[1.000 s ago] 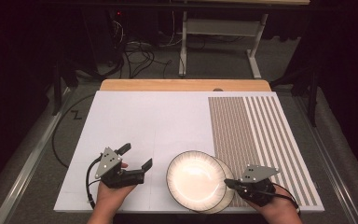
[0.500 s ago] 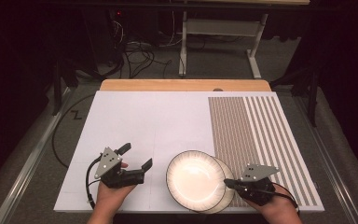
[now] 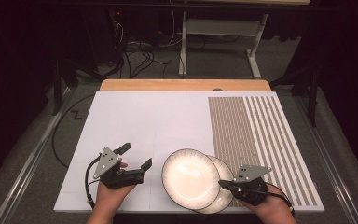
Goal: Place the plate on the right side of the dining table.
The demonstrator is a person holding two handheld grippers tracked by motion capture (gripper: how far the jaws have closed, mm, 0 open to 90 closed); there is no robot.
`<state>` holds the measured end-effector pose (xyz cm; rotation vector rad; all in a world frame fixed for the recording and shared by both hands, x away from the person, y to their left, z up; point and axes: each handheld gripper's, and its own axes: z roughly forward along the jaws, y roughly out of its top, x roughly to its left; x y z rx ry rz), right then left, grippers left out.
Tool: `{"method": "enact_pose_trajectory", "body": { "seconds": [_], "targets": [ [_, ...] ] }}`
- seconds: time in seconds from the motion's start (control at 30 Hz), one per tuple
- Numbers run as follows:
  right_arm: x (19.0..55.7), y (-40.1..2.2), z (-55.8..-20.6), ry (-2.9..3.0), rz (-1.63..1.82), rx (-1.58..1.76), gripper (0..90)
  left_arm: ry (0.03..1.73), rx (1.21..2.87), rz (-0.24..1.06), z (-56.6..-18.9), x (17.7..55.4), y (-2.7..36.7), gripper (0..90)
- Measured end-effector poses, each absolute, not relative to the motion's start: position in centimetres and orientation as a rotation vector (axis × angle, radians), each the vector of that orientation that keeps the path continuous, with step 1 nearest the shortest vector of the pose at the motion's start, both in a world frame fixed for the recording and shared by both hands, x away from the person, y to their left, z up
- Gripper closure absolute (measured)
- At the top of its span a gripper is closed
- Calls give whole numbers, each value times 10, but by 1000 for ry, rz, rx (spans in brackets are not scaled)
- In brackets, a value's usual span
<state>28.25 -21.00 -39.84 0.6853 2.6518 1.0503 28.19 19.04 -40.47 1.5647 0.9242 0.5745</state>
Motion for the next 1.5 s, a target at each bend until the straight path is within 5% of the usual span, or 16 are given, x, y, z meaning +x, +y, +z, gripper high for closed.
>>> {"method": "enact_pose_trajectory", "body": {
  "seconds": [0.53, 1.5],
  "targets": [
    [284, -208, -400, 2651, 1062, 689, 900, 963, 1556, 515, -404, 286, 193, 50],
    [284, -209, -400, 2645, 1071, 691, 900, 1166, 1684, -3, -399, 310, 203, 5]
  ]
}}
